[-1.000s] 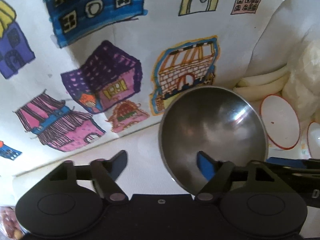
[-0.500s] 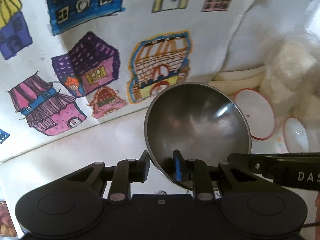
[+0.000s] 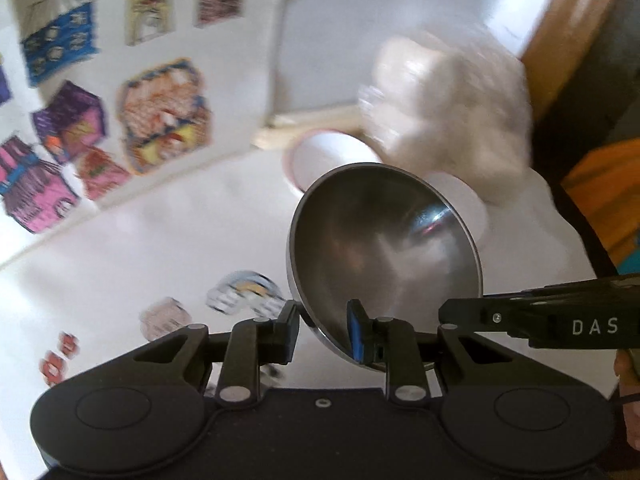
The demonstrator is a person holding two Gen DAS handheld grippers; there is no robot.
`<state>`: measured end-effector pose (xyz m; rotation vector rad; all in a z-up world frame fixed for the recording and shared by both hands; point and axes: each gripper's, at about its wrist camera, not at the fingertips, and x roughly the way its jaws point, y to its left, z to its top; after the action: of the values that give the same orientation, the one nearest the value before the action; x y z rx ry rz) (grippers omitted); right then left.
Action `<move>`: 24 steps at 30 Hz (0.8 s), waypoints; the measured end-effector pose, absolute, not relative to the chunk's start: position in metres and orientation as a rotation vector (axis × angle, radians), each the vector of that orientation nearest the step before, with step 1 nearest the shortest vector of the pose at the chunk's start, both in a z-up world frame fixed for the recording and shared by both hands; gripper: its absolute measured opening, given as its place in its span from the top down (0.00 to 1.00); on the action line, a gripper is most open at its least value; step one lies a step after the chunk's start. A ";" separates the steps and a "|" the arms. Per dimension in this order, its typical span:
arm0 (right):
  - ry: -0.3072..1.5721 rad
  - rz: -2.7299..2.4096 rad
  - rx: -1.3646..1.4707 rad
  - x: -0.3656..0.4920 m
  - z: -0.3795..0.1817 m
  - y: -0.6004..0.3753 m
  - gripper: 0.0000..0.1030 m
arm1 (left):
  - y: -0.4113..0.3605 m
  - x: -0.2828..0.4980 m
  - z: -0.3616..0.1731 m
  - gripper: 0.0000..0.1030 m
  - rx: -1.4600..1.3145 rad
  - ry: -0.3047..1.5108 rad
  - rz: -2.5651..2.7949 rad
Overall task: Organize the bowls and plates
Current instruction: 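Close both tools on the steel bowl rim and lift it, then carry the steel bowl beside the plate stack, lower it, open both tools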
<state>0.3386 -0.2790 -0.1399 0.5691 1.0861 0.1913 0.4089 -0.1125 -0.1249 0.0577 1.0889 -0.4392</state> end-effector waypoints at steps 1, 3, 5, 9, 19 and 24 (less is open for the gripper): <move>1.090 0.186 0.566 0.331 -0.140 -0.284 0.76 | -0.118 0.403 -0.127 0.73 0.056 1.095 -0.449; 1.098 0.170 0.574 0.315 -0.138 -0.294 0.76 | -0.129 0.392 -0.127 0.73 0.052 1.105 -0.468; 1.102 0.158 0.582 0.299 -0.136 -0.305 0.76 | -0.137 0.382 -0.128 0.73 0.044 1.112 -0.491; 1.132 0.150 0.573 0.272 -0.136 -0.316 0.76 | -0.151 0.360 -0.129 0.73 0.071 1.136 -0.545; 1.229 0.197 0.536 0.244 -0.150 -0.315 0.76 | -0.159 0.324 -0.143 0.73 0.116 1.247 -0.527; 1.260 0.227 0.504 0.253 -0.154 -0.306 0.76 | -0.160 0.324 -0.147 0.73 0.143 1.266 -0.483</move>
<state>0.2533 -0.3059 -0.1543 0.5045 1.2595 0.2268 0.3237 -0.1598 -0.1468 0.1433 1.2660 -0.4829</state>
